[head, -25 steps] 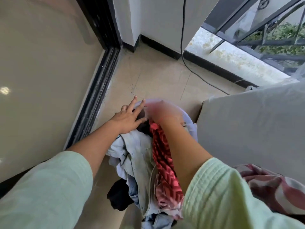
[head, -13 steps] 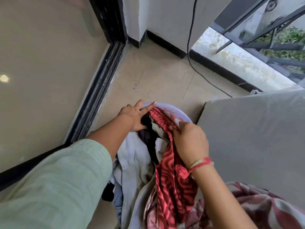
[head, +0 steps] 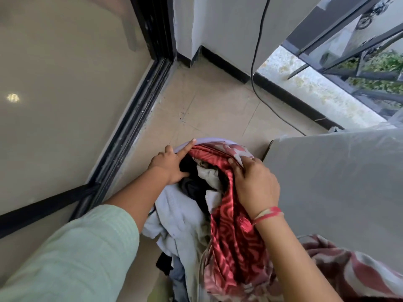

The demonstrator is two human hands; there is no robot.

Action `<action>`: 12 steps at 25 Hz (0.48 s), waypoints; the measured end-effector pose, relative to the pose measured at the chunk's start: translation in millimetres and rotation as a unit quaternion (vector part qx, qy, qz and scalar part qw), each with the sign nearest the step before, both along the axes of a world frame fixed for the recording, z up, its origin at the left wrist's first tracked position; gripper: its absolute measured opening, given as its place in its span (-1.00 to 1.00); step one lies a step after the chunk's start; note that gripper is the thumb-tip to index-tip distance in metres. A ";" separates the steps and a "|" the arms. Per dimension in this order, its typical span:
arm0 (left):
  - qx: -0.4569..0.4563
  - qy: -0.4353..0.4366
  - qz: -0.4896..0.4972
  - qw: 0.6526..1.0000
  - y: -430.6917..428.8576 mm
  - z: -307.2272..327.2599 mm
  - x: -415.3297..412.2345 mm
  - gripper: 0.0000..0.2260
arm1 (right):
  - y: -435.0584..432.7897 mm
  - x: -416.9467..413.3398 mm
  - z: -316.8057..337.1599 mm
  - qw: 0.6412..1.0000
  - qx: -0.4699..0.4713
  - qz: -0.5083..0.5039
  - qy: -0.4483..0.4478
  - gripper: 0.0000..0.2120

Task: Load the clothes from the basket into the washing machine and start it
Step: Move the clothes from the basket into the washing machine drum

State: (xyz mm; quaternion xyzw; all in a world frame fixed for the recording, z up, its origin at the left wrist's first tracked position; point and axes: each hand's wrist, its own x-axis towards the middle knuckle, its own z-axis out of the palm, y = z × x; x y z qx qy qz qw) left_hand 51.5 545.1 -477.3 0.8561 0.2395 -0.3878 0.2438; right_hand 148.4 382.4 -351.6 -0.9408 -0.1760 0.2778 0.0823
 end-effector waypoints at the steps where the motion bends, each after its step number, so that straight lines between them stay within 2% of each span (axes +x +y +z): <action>1: -0.007 0.008 0.043 0.999 -0.8 -1.4 -0.5 -0.15 | 5.9 6.3 -14.0 0.998 -0.034 0.046 0.002 -0.63; 3: -0.020 0.021 0.112 0.993 -2.0 -4.5 -5.4 -0.18 | 19.4 15.5 -33.6 0.993 -0.048 0.106 -0.009 -0.58; 8: -0.036 0.041 0.151 0.987 1.5 -14.1 -26.2 -0.23 | 16.9 16.2 -52.6 0.993 -0.001 0.100 0.069 -0.59; 9: -0.018 0.009 0.157 0.987 -0.5 -15.2 -29.7 -0.27 | 19.1 17.8 -55.0 0.991 -0.001 0.114 0.068 -0.61; 10: 0.001 -0.071 0.175 0.982 -5.1 -14.2 -32.3 -0.32 | 24.7 22.3 -55.5 0.990 -0.004 0.129 0.062 -0.63; 12: -0.037 -0.291 0.229 0.928 -17.2 -3.6 -33.8 -0.36 | 38.9 33.6 -55.5 0.988 0.007 0.138 0.069 -0.67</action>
